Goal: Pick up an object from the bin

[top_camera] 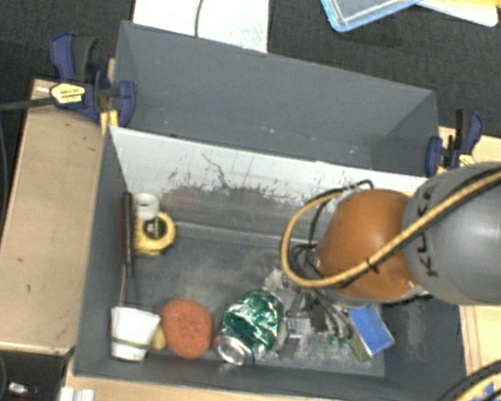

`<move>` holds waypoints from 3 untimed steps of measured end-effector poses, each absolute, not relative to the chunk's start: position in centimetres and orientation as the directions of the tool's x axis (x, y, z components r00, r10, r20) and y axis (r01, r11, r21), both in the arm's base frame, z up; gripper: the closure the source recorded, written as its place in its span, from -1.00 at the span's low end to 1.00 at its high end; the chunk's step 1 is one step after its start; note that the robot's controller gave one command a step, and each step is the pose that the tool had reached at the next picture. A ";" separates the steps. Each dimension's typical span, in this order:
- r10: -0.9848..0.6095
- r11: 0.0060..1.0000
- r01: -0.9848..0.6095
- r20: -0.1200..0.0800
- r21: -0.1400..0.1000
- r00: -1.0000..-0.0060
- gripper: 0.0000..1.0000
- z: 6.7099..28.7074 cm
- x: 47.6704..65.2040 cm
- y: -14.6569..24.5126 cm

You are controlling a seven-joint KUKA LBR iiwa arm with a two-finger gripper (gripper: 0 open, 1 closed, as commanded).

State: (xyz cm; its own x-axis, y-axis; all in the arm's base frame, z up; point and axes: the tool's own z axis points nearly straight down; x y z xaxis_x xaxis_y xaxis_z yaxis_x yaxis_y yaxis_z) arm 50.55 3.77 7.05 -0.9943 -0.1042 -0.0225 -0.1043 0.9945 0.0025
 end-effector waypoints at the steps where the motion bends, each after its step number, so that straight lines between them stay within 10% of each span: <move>1: -0.145 0.989 -0.145 -0.008 0.001 -0.989 -1.00 7.8 48.5 7.2; 2: 0.073 0.997 0.073 -0.022 0.005 -0.997 1.00 8.8 50.4 -0.2; 3: 0.076 0.997 0.076 -0.022 0.005 -0.997 -1.00 8.8 50.4 -0.2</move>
Offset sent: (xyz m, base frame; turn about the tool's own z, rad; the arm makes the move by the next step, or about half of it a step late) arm -0.0017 -0.0400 0.0174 0.1750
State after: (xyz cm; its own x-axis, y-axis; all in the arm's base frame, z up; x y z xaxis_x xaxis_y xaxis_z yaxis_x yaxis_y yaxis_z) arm 50.44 -0.25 8.83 -0.9969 0.0756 -0.0222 0.0755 0.9971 0.0052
